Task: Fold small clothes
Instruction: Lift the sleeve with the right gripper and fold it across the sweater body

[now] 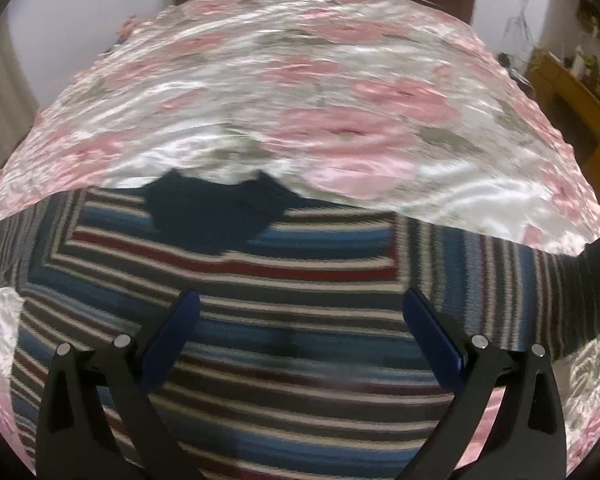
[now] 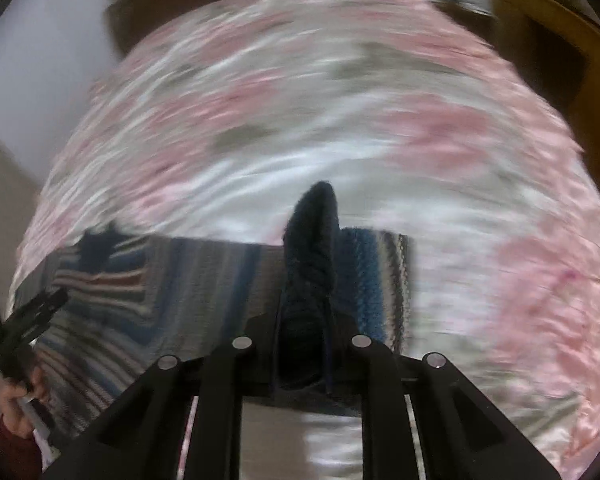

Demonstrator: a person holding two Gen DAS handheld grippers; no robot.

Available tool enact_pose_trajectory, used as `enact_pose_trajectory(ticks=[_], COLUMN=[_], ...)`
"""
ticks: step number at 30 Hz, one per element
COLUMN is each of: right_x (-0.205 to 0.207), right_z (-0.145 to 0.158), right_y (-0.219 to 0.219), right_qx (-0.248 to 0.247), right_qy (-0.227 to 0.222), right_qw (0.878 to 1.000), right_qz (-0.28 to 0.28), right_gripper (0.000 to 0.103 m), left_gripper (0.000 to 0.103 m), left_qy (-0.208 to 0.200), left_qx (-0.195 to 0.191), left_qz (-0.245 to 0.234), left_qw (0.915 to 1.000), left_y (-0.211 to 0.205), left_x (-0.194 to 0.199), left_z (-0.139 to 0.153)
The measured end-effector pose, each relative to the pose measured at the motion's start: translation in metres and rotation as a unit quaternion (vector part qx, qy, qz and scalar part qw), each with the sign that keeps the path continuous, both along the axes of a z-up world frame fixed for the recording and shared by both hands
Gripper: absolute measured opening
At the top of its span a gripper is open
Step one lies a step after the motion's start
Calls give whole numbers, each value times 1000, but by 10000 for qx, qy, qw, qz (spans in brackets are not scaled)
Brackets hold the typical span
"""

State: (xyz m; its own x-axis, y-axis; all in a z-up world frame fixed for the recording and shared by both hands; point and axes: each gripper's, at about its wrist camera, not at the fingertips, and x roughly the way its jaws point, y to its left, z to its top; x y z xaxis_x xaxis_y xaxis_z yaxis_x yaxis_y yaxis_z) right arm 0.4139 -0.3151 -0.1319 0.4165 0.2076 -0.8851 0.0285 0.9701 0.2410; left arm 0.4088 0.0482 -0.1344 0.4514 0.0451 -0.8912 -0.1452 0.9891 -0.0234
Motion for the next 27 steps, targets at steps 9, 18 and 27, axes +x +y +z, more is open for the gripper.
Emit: enact_pose_trajectory(ticks=[9,18,27], right_x=[23,14,-40], right_z=[-42,-49,-22], right_y=[147,164,71], right_qx=[128,945,685], right_qy=[394,352,38], right_qw=[9955,9896,9973], right_qz=[857,1023,268], right_gripper=[16,45,48], left_gripper=[100,100,100], left_qy=[106,359,946], left_qx=[-15,-171,-1532], left_qz=[320,21,-856], left_qw=[9994,9992,9799], left_y=[62,51,-57], left_x=[-5,-6,0], left_z=[-5,-25,-48])
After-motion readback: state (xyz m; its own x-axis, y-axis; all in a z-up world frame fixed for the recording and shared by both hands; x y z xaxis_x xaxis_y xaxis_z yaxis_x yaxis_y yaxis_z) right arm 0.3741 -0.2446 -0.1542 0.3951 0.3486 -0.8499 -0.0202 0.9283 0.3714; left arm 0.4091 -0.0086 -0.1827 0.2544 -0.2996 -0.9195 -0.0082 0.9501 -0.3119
